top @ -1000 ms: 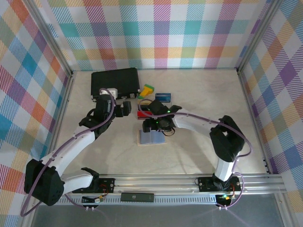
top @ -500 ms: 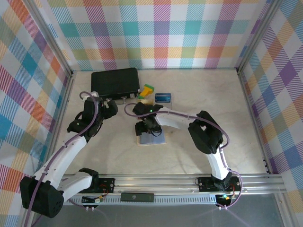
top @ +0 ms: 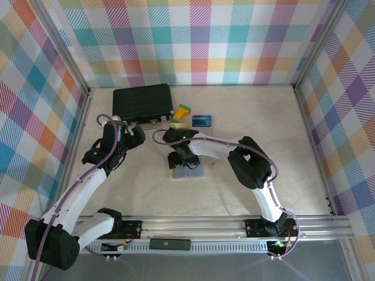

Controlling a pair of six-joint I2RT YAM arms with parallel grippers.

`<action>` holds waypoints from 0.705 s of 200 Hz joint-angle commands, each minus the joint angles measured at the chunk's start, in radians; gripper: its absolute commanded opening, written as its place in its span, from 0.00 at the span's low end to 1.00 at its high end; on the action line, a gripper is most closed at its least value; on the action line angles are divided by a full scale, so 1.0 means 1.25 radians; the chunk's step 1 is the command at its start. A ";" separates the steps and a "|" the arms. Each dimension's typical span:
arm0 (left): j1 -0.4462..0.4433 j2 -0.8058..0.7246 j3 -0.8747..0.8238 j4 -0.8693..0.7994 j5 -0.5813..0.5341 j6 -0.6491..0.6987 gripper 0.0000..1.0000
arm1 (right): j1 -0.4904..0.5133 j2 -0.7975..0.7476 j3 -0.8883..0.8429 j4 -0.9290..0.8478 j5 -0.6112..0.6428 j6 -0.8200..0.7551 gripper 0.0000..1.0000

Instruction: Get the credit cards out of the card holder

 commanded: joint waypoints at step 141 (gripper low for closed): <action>0.011 0.014 -0.132 0.047 0.179 -0.102 0.91 | -0.005 -0.048 -0.099 0.018 0.041 0.048 0.52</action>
